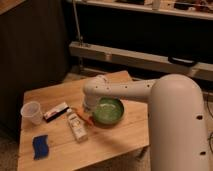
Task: Place the pepper in the ceramic cup
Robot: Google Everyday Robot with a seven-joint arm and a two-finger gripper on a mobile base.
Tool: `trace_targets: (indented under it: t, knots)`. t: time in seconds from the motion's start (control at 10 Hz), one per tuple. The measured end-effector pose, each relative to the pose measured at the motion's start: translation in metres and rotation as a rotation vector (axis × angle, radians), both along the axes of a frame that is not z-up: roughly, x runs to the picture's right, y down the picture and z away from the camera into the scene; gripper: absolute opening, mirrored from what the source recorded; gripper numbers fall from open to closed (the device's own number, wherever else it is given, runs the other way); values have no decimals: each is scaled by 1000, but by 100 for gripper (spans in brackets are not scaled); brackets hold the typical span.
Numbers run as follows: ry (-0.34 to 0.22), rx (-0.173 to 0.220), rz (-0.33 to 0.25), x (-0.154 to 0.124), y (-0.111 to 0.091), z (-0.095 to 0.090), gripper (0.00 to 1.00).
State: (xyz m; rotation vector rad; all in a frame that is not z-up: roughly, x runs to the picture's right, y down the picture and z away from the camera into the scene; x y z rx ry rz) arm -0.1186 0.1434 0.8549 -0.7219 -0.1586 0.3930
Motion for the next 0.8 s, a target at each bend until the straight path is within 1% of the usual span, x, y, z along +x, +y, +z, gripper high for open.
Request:
trace_targets:
  t: [0.2,0.5,0.8]
  knots:
    - [3,-4,3,-4,1,7,43]
    - [-4,-21,9,-10,5,15,43]
    - [-5,-39,5,-16,15,21,43]
